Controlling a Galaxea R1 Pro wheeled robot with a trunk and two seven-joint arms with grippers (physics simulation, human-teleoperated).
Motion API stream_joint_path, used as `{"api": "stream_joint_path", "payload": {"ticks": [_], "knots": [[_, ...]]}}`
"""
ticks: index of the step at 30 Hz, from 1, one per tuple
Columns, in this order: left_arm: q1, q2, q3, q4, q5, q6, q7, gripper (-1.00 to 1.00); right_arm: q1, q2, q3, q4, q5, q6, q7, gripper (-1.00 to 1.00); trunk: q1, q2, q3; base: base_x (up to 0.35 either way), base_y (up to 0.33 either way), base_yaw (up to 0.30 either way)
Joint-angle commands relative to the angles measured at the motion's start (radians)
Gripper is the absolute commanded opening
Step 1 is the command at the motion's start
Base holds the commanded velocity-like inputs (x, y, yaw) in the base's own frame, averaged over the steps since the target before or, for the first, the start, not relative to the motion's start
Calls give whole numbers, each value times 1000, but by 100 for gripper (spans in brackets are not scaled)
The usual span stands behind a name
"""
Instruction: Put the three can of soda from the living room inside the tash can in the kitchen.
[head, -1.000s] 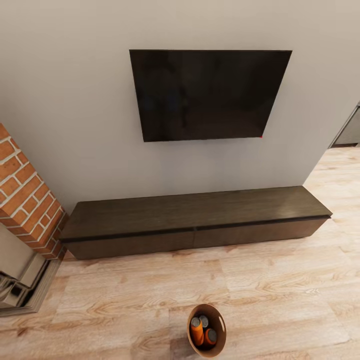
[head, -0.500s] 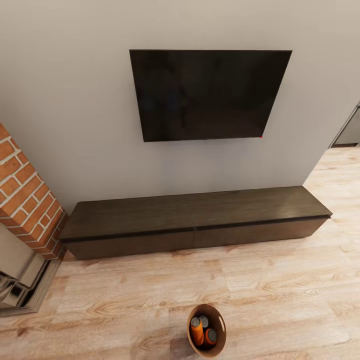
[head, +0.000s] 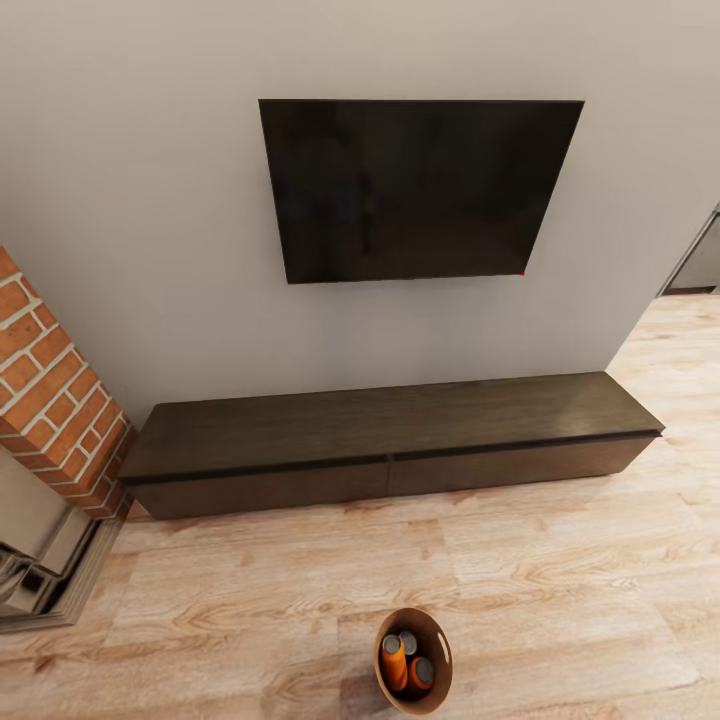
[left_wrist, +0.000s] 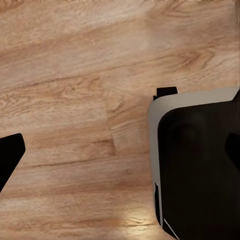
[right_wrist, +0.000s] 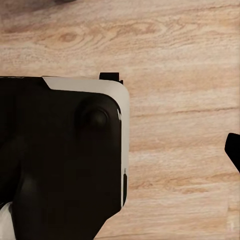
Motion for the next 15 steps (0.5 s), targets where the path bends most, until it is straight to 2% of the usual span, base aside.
{"api": "stream_joint_path", "payload": {"ticks": [1, 15], "knots": [[0, -2, 0, 0, 1, -1, 0, 100, 0, 0, 0, 0, 0, 0, 0, 100, 0, 0, 0, 0, 0, 0], [6, -3, 2, 0, 3, -1, -1, 100, 0, 0, 0, 0, 0, 0, 0, 100, 0, 0, 0, 0, 0, 0]]}}
